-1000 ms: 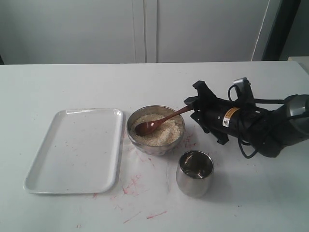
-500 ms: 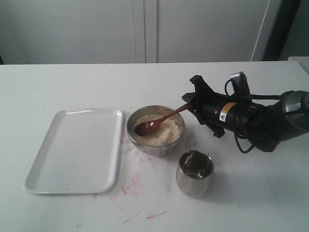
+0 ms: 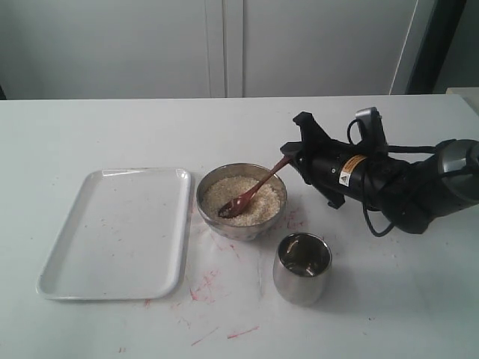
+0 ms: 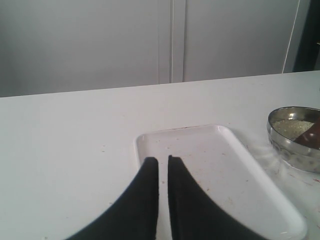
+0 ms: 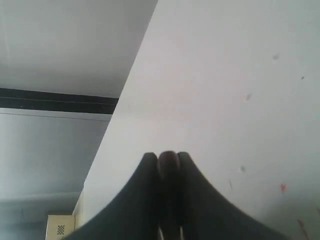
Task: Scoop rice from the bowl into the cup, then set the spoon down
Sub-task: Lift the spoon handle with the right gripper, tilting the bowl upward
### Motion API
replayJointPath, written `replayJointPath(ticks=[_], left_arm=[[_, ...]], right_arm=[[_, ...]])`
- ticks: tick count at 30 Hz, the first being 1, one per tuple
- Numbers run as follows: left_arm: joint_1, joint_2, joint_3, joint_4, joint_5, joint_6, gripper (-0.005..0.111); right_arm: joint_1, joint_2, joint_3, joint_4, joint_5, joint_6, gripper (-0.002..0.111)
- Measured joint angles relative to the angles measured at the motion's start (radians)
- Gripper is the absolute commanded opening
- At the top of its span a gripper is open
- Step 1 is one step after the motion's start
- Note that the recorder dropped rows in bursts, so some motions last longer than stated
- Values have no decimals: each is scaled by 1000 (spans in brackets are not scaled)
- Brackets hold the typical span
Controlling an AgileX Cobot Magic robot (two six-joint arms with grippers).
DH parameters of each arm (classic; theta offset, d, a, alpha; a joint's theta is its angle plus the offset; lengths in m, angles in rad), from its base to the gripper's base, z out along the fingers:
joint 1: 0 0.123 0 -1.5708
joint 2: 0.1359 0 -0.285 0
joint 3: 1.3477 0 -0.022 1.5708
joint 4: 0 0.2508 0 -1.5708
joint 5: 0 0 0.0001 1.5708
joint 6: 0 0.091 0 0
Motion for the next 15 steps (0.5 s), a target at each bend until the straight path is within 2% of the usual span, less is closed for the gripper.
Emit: replayJointPath(ticks=[9,15], left_arm=[[0,0,0,0,0,0,14],[0,0,0,0,0,0,14]], right_arm=[[0,0,0,-18,-167,-12,0],[0,0,0,-24,-174,-54,0]])
